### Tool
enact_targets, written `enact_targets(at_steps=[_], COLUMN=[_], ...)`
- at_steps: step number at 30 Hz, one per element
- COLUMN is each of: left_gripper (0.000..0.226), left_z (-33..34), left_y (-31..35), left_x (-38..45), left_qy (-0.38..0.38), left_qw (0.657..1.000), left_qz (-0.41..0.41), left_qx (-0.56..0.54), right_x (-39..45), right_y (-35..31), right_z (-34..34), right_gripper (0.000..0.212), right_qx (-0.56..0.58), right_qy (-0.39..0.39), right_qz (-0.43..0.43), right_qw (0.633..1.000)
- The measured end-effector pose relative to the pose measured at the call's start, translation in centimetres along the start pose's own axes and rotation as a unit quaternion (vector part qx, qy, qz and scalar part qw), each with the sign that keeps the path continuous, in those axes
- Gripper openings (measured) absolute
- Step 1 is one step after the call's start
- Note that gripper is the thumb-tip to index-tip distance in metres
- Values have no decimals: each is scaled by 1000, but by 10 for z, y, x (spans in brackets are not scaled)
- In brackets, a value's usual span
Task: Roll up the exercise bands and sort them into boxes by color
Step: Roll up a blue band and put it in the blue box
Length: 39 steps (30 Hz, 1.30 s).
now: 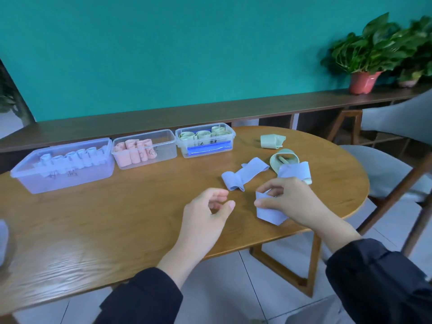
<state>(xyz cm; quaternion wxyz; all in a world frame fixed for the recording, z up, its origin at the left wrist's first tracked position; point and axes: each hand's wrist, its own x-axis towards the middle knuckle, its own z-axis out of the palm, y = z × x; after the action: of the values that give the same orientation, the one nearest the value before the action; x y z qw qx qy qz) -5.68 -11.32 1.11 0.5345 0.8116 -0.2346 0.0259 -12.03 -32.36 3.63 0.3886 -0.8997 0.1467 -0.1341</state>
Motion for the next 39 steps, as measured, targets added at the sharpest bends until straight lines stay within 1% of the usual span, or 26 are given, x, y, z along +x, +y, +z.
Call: enact_targets(at_steps=[2,5,7,9,11,14,17,18,20,24,28,30,33,37,39], left_gripper=[16,13,12,11,16,34,35,35,36,36,35,35,35,40,43], left_z=[0,-7,-17,-29,-44,-66,-90,-99,-116,-147,-169,-174,-179,-179,-175], left_y=[6,16,22,25,28,29,26,26,27,33,40,44,50,52,49], left_x=[-2,-6,-10,-13,-16,-20,-22,-23,-24,-27,-34,-37,-41,-49,-53], left_qy=[-6,-2,1,12,29,68,115,131,165,233,257,255,233,197,166], left_qw=[1000,997,993,986,980,973,963,959,948,925,922,922,931,946,952], left_qz=[0,10,23,35,39,46,57,60,64,77,99,109,128,138,132], left_qx=[-30,-79,-118,-161,-195,-217,-236,-243,-263,-292,-273,-269,-251,-218,-220], right_x=[-3,-10,-14,-17,-19,-21,-22,-23,-26,-29,-37,-39,-39,-31,-25], right_y=[-7,-28,-43,-58,-75,-100,-122,-129,-141,-159,-175,-183,-196,-211,-214], right_z=[3,9,15,20,27,39,50,53,59,74,92,98,97,88,84], right_gripper=[22,23,26,23,23,32,49,52,53,52,56,55,55,50,50], right_qx=[82,198,249,298,334,414,486,499,498,454,420,419,449,503,521], right_qy=[-1,-23,-41,-51,-53,-76,-122,-138,-163,-178,-182,-170,-128,-87,-85], right_qz=[-11,-33,-52,-63,-72,-99,-118,-127,-145,-185,-217,-231,-233,-233,-228], right_qw=[997,979,966,951,938,902,857,846,839,853,862,861,853,828,818])
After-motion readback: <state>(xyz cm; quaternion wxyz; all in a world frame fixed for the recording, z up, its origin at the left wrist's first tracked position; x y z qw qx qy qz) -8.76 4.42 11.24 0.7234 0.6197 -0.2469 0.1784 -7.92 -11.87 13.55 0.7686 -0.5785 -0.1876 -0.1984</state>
